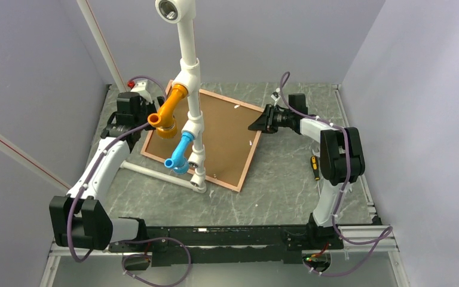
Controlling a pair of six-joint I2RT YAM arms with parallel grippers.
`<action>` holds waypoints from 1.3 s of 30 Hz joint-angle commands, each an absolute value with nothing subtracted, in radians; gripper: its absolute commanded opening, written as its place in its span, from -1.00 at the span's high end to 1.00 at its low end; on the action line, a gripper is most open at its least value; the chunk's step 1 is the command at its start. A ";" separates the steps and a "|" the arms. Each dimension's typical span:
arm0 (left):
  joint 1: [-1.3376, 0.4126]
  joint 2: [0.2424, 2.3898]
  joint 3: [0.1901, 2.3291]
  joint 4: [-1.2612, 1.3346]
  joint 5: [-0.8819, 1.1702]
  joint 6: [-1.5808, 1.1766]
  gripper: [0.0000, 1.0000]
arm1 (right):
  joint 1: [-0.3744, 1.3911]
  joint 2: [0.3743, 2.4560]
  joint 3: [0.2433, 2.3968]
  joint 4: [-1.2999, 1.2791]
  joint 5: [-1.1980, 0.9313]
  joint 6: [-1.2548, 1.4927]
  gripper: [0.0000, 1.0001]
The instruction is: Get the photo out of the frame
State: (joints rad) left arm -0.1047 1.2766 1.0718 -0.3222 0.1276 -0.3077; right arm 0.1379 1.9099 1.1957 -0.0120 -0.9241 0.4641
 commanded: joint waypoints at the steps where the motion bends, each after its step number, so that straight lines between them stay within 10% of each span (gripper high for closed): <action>1: -0.096 1.310 1.105 -0.264 0.242 -0.296 -0.69 | 0.157 1.966 1.221 -0.045 -0.621 0.192 0.99; 20: -0.061 1.380 1.113 -0.246 0.368 -0.328 -0.65 | 0.100 2.075 1.239 -0.037 -0.612 0.265 0.18; 27: -0.059 1.380 1.118 -0.248 0.381 -0.322 -0.63 | 0.085 2.045 1.291 -0.181 -0.465 0.262 -0.94; 39: -0.060 1.396 1.125 -0.239 0.419 -0.303 -0.55 | 0.087 1.745 1.127 -0.346 0.010 0.383 -1.00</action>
State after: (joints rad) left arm -0.0620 1.3865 1.0779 -0.2741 0.3740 -0.3180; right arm 0.0887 1.8740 1.1866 -0.2657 -0.2092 0.3302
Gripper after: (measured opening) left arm 0.771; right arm 0.994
